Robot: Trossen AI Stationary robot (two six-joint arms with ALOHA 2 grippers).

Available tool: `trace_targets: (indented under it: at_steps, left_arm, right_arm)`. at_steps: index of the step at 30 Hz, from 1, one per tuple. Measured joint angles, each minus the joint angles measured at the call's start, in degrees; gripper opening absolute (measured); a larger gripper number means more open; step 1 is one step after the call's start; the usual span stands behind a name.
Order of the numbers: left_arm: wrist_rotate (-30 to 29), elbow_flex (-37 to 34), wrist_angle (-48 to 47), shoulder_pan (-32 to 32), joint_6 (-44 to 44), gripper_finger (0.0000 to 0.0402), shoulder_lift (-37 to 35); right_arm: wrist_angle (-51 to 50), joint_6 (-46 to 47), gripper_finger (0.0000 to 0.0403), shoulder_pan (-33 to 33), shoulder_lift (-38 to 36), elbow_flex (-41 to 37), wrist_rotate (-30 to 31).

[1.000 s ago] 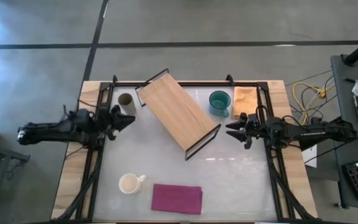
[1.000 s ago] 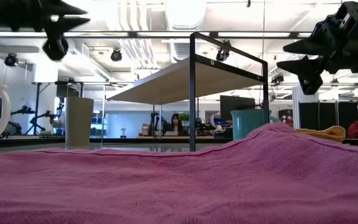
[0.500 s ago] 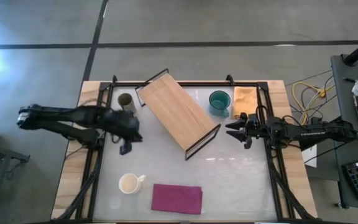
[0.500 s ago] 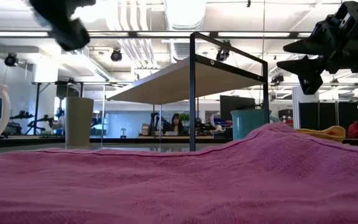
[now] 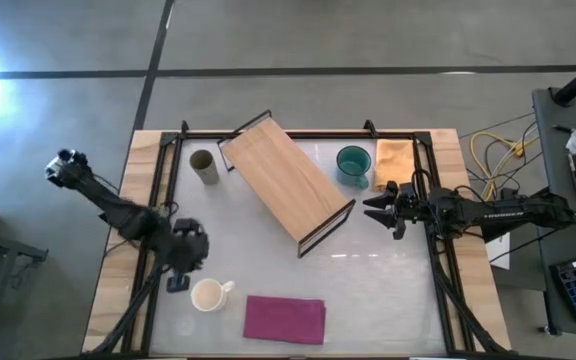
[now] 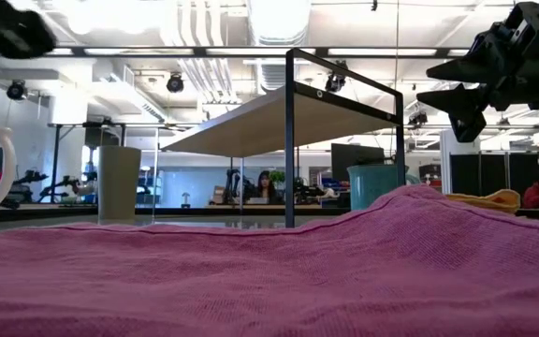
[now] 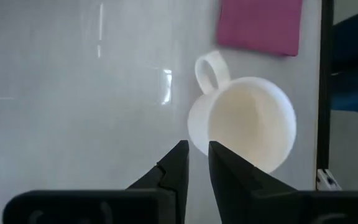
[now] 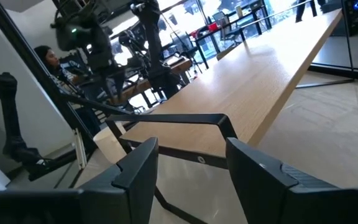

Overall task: Stack small to large cups/mugs on shelf
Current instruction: Put the white mug on the shelf

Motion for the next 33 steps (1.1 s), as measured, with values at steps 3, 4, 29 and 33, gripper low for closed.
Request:
trace_targets:
  at_steps: [3,4,29,33]
  left_arm:
    - [-1.81,0.12,0.03,-2.98,-4.27,0.0051,2.32]
    - [-1.83,0.12,0.05,-3.18,-5.41,0.0056,3.27]
    - [2.27,-0.36,3.46,-3.17,-11.85,0.015,18.66]
    - [2.32,-0.41,3.44,-3.17,-22.59,0.015,19.94]
  right_arm:
    - [-0.06,0.0,0.0183,0.0,0.0,0.0,0.0]
    - [-0.07,0.0,0.0183,0.0,0.0,0.0,0.0]
    - [-0.15,0.01,0.0183,0.0,0.0,0.0,0.0]
    - [-0.15,0.02,0.0183,0.0,0.0,0.0,0.0]
